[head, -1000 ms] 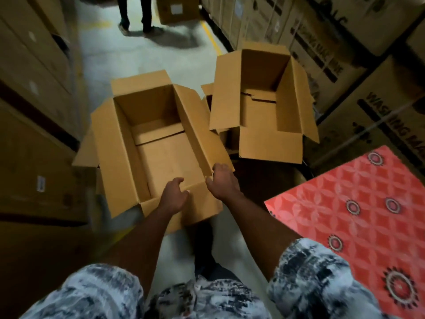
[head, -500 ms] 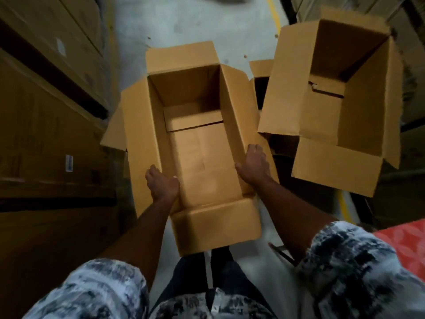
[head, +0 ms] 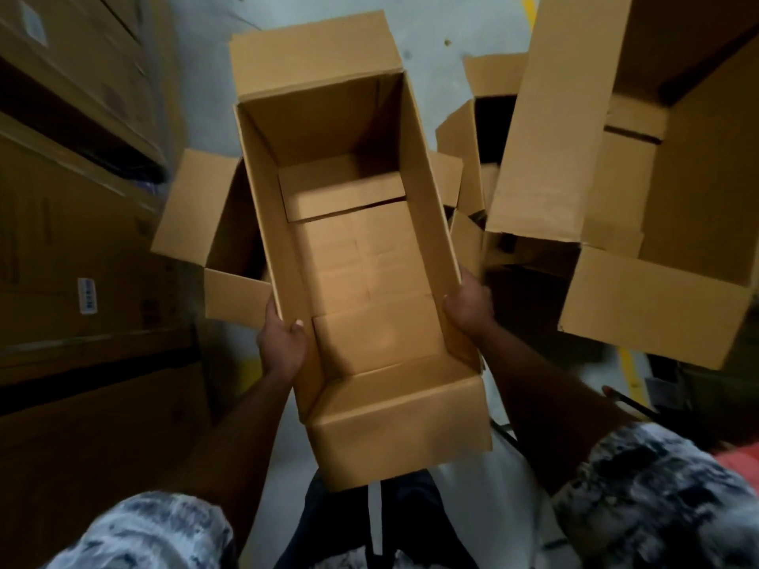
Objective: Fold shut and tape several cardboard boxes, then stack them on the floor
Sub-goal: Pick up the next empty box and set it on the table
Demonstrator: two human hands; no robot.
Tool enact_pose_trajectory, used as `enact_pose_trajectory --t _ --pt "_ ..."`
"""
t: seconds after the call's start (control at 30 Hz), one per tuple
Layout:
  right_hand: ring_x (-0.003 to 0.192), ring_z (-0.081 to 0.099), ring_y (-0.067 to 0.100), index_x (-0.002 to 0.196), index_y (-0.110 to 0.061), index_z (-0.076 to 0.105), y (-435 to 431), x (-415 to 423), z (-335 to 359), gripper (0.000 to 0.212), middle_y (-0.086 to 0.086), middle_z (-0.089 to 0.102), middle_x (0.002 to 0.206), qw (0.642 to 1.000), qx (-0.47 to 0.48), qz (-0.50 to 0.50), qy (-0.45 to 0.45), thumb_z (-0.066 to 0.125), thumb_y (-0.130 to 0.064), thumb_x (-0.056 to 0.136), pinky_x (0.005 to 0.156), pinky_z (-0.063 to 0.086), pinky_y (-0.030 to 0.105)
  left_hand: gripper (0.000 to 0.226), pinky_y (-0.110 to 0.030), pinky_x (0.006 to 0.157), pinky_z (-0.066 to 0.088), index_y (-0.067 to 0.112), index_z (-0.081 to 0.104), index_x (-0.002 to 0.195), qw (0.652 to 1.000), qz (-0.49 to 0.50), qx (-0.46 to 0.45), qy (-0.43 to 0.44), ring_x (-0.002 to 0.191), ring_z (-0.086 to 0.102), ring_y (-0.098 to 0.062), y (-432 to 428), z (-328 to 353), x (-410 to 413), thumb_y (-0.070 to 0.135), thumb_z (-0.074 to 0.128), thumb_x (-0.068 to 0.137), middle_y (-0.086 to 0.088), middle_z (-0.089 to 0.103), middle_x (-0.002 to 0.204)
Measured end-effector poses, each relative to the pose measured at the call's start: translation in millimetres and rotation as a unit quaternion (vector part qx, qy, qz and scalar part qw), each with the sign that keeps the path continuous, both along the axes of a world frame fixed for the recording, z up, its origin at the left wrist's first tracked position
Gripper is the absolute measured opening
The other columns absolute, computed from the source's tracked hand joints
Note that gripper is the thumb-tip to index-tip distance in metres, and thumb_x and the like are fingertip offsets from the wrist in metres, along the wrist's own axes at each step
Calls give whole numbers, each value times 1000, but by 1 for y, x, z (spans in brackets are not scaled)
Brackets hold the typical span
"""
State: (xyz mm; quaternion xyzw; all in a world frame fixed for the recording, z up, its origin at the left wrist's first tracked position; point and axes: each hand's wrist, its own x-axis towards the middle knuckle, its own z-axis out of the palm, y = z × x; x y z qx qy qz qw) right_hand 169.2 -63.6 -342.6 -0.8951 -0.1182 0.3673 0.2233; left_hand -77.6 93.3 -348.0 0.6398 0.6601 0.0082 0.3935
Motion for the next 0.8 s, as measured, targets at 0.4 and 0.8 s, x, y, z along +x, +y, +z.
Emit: enact_pose_trajectory --t 0.4,0.8 --pt "114 63 30 136 -27 58 10 -15 44 46 8 67 123 999 25 -23 22 61 -10 93 96 55 50 52 -47 106 47 12 48 145 999 -10 -21 -38 123 58 -36 28 39 -1 1 58 95 -17 62 134" --pt "121 59 30 142 -19 51 -20 -26 193 45 9 61 133 996 45 -78 -27 60 -12 98 97 53 45 50 -31 78 47 19 48 146 984 -151 48 -77 109 59 -27 40 197 22 6 56 99 -10 61 135"
